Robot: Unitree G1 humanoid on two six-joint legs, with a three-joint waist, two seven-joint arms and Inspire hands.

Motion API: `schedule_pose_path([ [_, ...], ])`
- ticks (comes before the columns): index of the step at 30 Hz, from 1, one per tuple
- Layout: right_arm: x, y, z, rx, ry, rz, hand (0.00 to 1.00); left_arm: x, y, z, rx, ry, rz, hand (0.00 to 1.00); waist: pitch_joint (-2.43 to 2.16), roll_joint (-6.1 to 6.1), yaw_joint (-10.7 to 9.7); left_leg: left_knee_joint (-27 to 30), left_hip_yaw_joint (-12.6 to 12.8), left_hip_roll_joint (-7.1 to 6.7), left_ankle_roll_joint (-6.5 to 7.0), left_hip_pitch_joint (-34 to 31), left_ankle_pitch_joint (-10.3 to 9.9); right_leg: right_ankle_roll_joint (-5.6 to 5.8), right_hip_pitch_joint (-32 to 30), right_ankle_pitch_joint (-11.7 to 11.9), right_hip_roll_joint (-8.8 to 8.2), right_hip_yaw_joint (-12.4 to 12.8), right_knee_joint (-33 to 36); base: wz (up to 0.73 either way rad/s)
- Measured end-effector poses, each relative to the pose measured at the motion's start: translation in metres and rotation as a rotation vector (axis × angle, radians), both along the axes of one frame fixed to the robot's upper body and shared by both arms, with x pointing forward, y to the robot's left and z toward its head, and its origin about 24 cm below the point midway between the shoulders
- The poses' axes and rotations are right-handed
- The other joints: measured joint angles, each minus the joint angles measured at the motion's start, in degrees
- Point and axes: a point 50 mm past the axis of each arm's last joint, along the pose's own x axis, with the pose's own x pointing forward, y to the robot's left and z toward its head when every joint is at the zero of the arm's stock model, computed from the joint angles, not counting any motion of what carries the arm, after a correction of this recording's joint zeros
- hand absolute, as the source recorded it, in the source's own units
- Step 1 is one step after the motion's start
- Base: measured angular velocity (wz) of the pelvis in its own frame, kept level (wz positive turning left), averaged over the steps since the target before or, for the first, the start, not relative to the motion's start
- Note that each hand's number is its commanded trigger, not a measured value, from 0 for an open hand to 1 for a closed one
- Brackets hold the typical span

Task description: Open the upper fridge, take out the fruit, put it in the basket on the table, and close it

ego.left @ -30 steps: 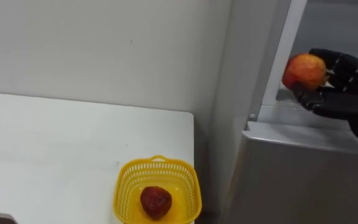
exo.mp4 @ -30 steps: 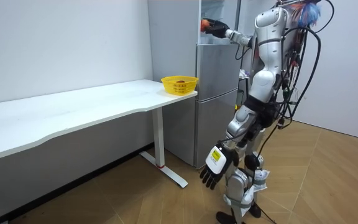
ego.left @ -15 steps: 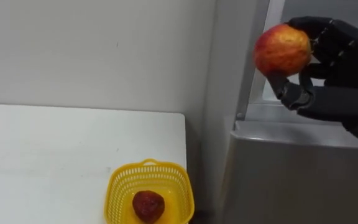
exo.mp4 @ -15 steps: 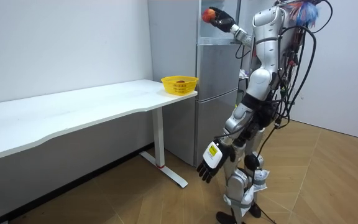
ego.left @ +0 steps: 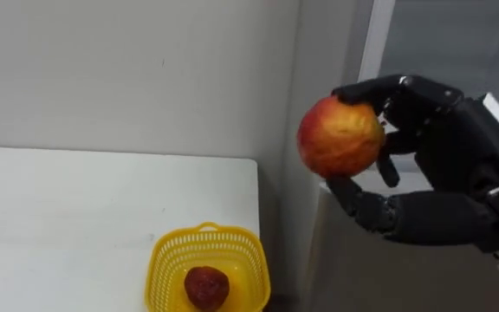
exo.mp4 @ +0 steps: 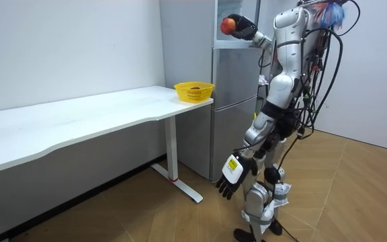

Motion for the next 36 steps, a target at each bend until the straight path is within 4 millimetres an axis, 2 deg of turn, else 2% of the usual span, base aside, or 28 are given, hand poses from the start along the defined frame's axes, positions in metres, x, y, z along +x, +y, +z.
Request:
schedule_pose_path([
  [2,0.001,0.007,-0.005,-0.042,0.014,0.021,1.0,0.005,-0.001,0.0,-0.002,-0.008,-0.01,0.0,-0.09,-0.2,0.43,0.02,0.02,0.0,0.0,0.2,0.0,-0.01,0.0,0.0,0.05,0.19,0.02,-0.03],
  [5,0.004,0.015,-0.018,-0.129,0.057,0.036,1.0,0.01,-0.002,0.0,-0.013,-0.014,-0.017,0.0,0.03,-0.62,1.43,0.05,0.02,-0.01,-0.01,0.94,0.01,-0.02,0.42,0.03,0.08,0.27,0.03,0.0],
  [6,0.005,0.016,-0.022,-0.158,0.072,0.035,1.0,0.013,-0.001,0.0,-0.018,-0.018,-0.021,0.0,0.32,-0.94,2.01,0.03,-0.29,-0.06,-0.01,1.01,0.01,0.01,0.93,0.04,0.08,0.06,-0.03,0.06],
  [10,0.006,0.018,-0.025,-0.246,0.068,0.016,1.0,0.02,0.0,0.001,-0.018,-0.032,-0.027,0.0,0.69,-1.82,3.24,0.02,-0.57,-0.1,-0.02,0.63,-0.02,0.07,0.81,-0.04,0.04,-0.28,-0.12,0.06],
  [16,0.028,0.012,-0.043,-0.333,0.152,-0.052,1.0,0.024,-0.001,0.0,-0.03,-0.006,-0.031,0.0,0.41,-2.66,5.72,0.11,-0.69,-0.21,0.07,0.62,-0.13,0.15,0.94,-0.06,-0.07,-0.65,-0.09,0.01],
  [19,0.036,0.016,-0.05,-0.345,0.188,-0.049,1.0,0.023,-0.001,-0.001,-0.031,0.011,-0.027,0.0,0.45,-2.71,6.43,0.1,-1.16,-0.23,0.07,0.69,-0.13,0.15,1.19,-0.07,-0.05,-0.82,-0.19,0.05],
  [21,0.044,0.019,-0.053,-0.333,0.207,-0.046,1.0,0.023,-0.001,-0.001,-0.035,0.014,-0.027,0.0,0.79,-2.8,6.7,0.13,-1.74,-0.32,0.07,1.11,-0.13,0.24,1.89,-0.15,-0.08,-1.35,-0.33,0.13],
  [24,0.051,0.019,-0.059,-0.32,0.238,-0.051,1.0,0.022,-0.002,-0.002,-0.048,0.023,-0.028,0.0,0.85,-2.98,7.91,0.2,-2.5,-0.46,0.07,1.09,-0.13,0.28,2.48,-0.12,-0.01,-1.71,-0.87,0.11],
  [28,0.053,0.021,-0.07,-0.334,0.285,-0.045,1.0,0.021,-0.002,-0.002,-0.052,0.027,-0.027,0.0,1.03,-3.38,9.07,0.16,-3.26,-0.67,0.07,0.87,-0.13,0.45,2.61,-0.24,-0.06,-2.26,-0.99,0.12],
  [32,0.057,0.021,-0.087,-0.364,0.354,-0.044,1.0,0.02,-0.002,-0.002,-0.061,0.033,-0.028,0.0,0.79,-4.15,9.89,0.17,-3.77,-0.85,0.08,0.68,-0.11,0.52,2.56,-0.31,-0.26,-3.13,-1.0,0.07],
  [36,0.061,0.022,-0.092,-0.391,0.374,-0.057,1.0,0.021,-0.002,-0.002,-0.065,0.032,-0.03,0.0,0.71,-4.59,10.81,0.14,-3.78,-0.93,0.09,0.74,-0.11,0.55,2.6,-0.32,-0.37,-3.17,-0.95,0.0],
])
